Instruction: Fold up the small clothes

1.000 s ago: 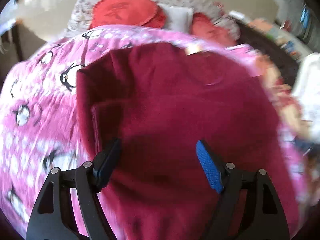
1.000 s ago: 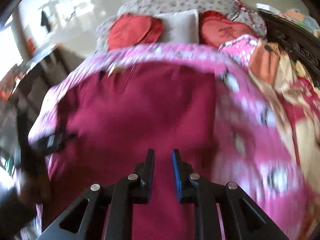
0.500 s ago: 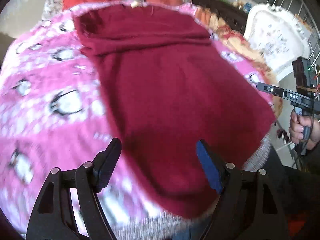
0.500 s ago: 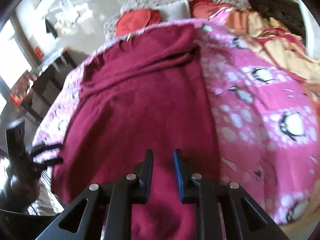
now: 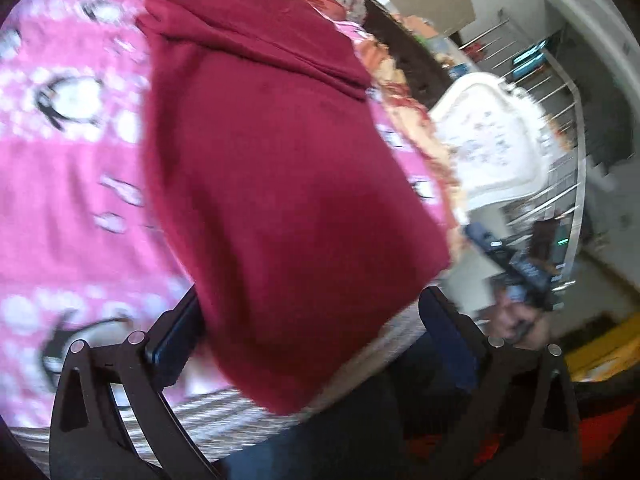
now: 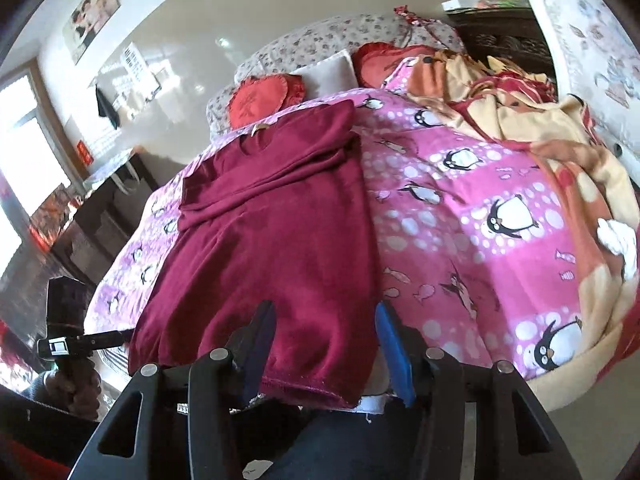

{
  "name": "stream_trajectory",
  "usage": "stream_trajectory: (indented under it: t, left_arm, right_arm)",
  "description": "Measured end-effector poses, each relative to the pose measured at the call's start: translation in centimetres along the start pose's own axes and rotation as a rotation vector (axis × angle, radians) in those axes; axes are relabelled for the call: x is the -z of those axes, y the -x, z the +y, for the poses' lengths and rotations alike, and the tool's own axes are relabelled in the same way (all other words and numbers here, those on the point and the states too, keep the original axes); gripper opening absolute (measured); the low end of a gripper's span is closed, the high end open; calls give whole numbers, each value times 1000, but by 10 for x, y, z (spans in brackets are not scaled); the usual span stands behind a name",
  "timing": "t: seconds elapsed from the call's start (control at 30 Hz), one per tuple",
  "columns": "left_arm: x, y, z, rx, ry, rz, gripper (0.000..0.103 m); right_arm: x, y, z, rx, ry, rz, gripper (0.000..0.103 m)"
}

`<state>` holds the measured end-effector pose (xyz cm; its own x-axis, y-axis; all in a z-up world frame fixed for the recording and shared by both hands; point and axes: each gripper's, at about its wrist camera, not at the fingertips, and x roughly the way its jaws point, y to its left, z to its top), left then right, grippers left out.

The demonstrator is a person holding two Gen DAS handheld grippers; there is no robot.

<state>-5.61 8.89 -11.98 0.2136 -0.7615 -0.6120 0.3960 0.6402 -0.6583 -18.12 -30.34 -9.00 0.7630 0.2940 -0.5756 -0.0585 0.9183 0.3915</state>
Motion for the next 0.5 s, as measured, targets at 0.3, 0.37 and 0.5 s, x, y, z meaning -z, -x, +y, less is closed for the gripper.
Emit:
stream_trajectory:
  t: [0.3,0.37,0.5]
  left_arm:
    - [-3,13,-9,-38,-18,15,93]
    - [-2,13,-15,-10,-38,14,93]
    - [-1,7,-19,-92,-65,-2,74]
  right_arm:
    - [7,4,-11,2,-12,34,50]
    - [12,2,-16,-27,-46,48,50]
    - [26,-7,-30,-76,-137,92,51]
